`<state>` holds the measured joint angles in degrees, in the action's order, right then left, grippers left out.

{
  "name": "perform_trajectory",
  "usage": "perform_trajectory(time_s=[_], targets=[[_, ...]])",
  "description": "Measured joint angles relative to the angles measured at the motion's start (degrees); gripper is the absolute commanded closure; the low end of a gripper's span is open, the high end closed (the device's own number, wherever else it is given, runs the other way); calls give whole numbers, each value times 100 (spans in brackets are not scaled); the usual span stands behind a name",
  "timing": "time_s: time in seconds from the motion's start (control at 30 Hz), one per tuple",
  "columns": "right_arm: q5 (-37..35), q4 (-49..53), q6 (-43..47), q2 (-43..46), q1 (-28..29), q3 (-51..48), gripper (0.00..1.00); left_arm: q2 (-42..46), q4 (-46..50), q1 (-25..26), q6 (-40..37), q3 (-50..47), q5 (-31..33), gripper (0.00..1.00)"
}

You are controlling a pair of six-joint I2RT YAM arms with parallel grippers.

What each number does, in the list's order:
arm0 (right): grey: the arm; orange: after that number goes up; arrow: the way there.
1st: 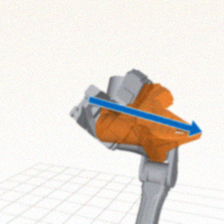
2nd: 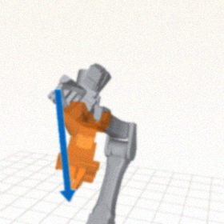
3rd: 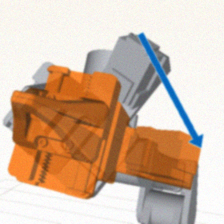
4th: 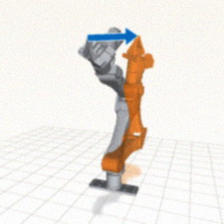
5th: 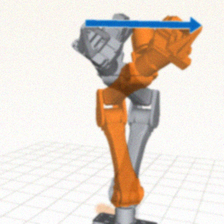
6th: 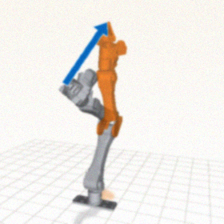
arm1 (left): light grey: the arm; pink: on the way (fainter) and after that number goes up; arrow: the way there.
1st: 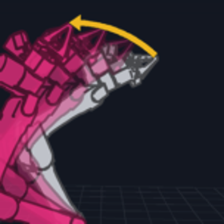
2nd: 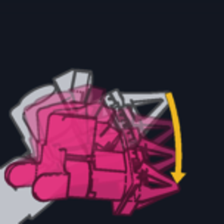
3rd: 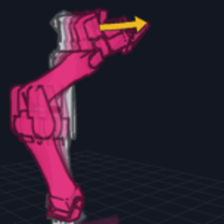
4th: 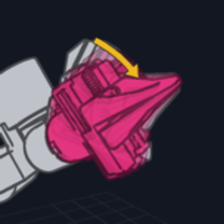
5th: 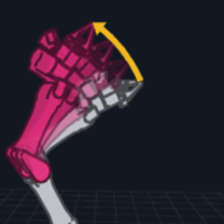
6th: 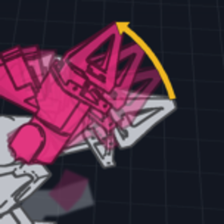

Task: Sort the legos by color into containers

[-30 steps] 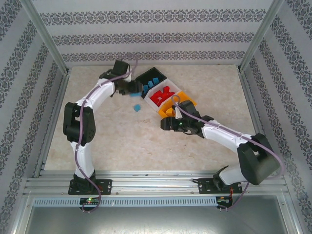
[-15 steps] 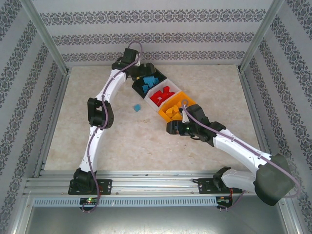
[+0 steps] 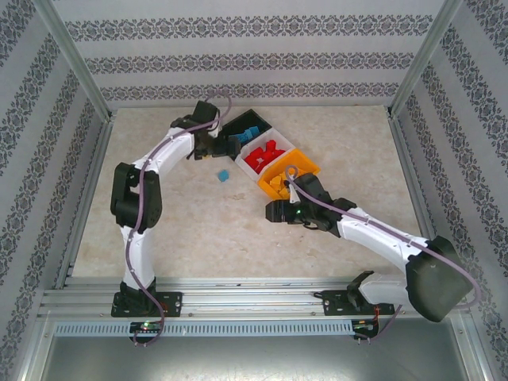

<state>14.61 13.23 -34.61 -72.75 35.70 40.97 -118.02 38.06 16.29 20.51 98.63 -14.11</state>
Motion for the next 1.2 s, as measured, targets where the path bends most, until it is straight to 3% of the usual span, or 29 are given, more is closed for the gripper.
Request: perform_trajectory(time_s=[0.23, 0.3, 0.6, 0.73, 0.9, 1.03, 1.2], targets=[[-2, -26, 0, -92, 94, 0, 32, -146, -278, 46, -238, -789, 28, 17], [0, -28, 0, -92, 94, 0, 32, -190, -304, 96, -280, -787, 33, 24], [-4, -70, 0, -92, 94, 0, 32, -485, -350, 214, -387, -732, 17, 34], [-7, -72, -2, -92, 94, 0, 33, -505, -356, 208, -402, -699, 11, 43], [-15, -87, -20, -92, 96, 0, 33, -525, -345, 201, -415, -675, 72, 45], [-28, -90, -24, -92, 133, 0, 33, -616, -254, 197, -507, -535, 105, 57], [-28, -90, -26, -92, 131, 0, 33, -684, -254, 199, -542, -448, 109, 60]])
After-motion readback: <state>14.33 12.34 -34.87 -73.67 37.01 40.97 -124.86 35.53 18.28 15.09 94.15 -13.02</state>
